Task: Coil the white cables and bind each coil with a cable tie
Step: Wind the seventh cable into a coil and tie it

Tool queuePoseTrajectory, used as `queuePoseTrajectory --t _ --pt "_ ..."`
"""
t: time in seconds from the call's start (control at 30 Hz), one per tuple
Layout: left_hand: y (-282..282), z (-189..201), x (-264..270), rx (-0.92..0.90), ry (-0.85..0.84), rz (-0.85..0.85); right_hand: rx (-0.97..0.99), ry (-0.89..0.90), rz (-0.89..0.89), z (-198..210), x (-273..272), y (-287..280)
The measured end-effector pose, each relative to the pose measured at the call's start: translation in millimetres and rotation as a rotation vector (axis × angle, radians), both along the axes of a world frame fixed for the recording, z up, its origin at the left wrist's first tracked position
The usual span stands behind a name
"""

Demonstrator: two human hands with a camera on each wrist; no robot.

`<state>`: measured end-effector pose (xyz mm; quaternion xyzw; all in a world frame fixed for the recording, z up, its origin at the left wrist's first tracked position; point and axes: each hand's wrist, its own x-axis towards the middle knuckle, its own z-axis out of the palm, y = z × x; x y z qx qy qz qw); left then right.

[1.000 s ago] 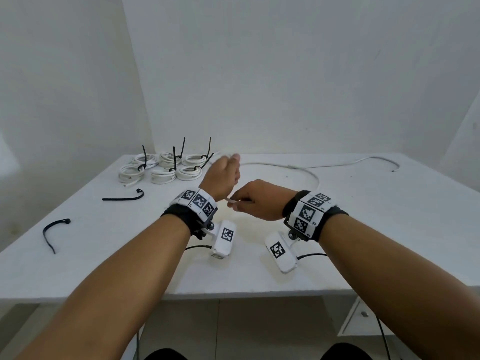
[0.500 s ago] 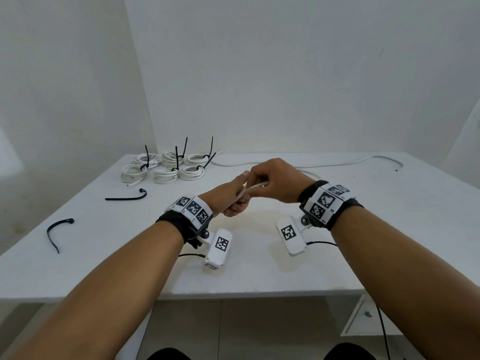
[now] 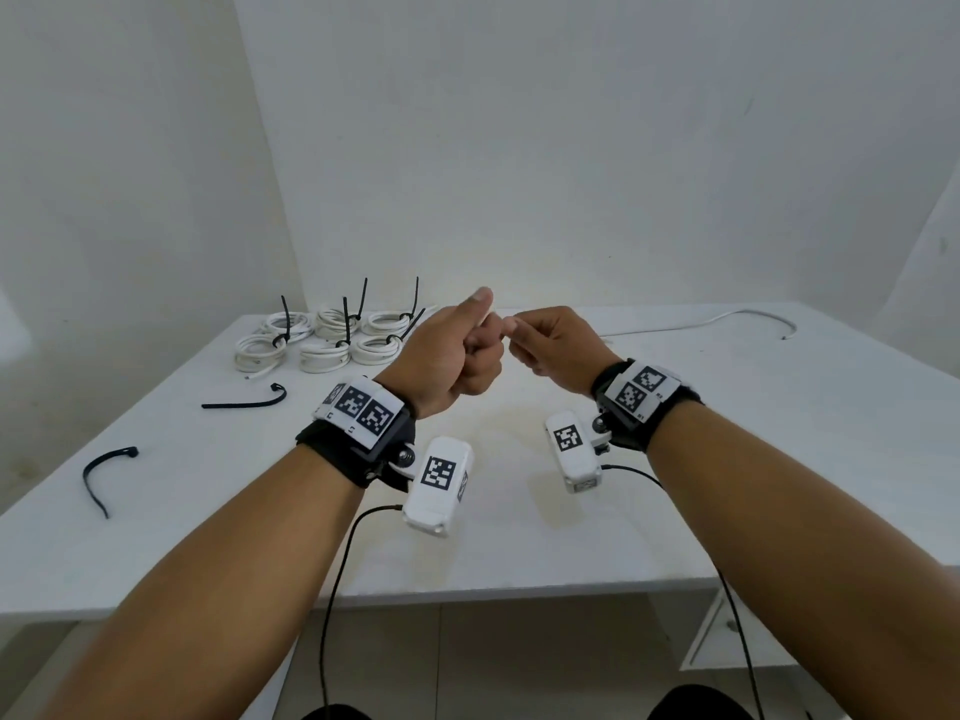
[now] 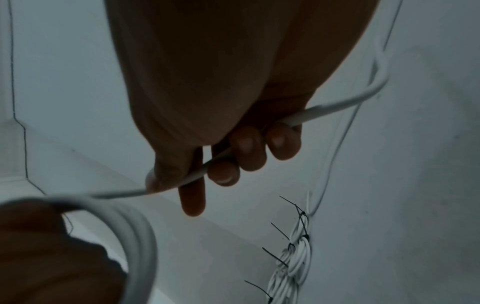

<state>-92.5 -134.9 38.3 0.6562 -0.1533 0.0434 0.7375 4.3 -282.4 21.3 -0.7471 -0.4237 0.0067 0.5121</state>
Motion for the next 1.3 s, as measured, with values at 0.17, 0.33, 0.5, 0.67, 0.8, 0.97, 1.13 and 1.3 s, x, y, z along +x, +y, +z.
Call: queuePoseTrajectory --t 0.17,0.33,0.5,0.67,0.8,0.97,1.13,1.3 --pt "-5.1 11.6 9.9 -0.189 -0.061 0.146 -0.143 -0.007 -0.024 -15.0 -1.4 11.8" --pt "7.4 10.8 31.4 -0.173 -0.132 0.443 -0.416 -0.158 -0.027 -18.8 -14.9 18.0" --pt "28.5 -12.0 45.2 0.408 -0.180 0.729 -0.496 -0.288 -0.010 -26.5 -18.9 13.4" --pt "33.0 -28.2 43.3 0.962 0.110 0.576 -0.460 -0.392 0.001 -21.6 -21.9 5.8" --pt "26.0 -33.3 36.8 1.014 0.266 0.285 -0.429 -0.362 0.006 -15.4 -17.9 -2.4" --pt "23.6 -39.5 27.8 0.881 0.367 0.117 -0.378 -0.279 -0.042 -11.5 -4.3 -14.5" --pt "21.8 -46.0 19.0 0.663 0.254 0.025 -0.231 -0.227 -0.114 -2.9 10.6 -24.3" --pt "11.4 -29.8 7.3 0.248 0.262 -0.071 -0.141 -0.152 -0.167 -3.3 15.4 -27.8"
